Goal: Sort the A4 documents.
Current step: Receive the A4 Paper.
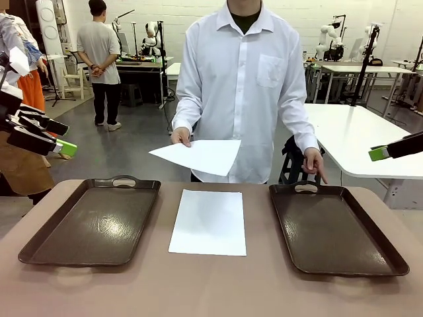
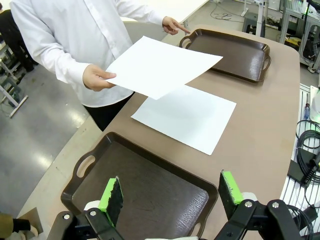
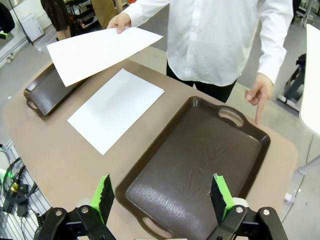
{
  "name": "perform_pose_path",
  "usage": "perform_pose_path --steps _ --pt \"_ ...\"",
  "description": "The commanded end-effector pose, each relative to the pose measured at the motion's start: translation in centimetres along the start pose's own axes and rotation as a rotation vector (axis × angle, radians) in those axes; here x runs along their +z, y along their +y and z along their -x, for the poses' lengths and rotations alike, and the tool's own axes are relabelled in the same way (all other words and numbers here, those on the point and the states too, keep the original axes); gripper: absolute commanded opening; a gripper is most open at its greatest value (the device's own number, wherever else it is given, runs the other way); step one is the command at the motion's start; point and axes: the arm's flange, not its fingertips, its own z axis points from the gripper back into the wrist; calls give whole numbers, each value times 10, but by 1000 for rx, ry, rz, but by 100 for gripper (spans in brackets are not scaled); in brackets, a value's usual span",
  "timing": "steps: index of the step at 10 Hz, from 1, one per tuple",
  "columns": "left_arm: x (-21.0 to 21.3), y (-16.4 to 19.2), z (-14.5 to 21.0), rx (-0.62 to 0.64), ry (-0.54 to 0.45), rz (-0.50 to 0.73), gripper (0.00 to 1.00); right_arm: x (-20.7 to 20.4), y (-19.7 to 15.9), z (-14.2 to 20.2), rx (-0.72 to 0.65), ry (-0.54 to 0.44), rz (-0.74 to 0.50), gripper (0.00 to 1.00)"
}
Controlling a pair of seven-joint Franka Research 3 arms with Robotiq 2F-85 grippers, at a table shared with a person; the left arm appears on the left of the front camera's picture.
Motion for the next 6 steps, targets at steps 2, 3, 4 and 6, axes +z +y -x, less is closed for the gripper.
perform_pose_path --steps 2,3,4,6 --pt "-2 2 1 -6 -5 4 100 -1 -1 1 -3 -2 -9 100" --pt "-2 2 1 -6 -5 4 100 0 0 0 0 0 0 100" --pt "-2 2 1 -6 -5 4 100 -19 -6 3 -57 5 -52 100" --pt "-2 2 1 -6 -5 4 100 -70 -14 3 -197 24 -121 100"
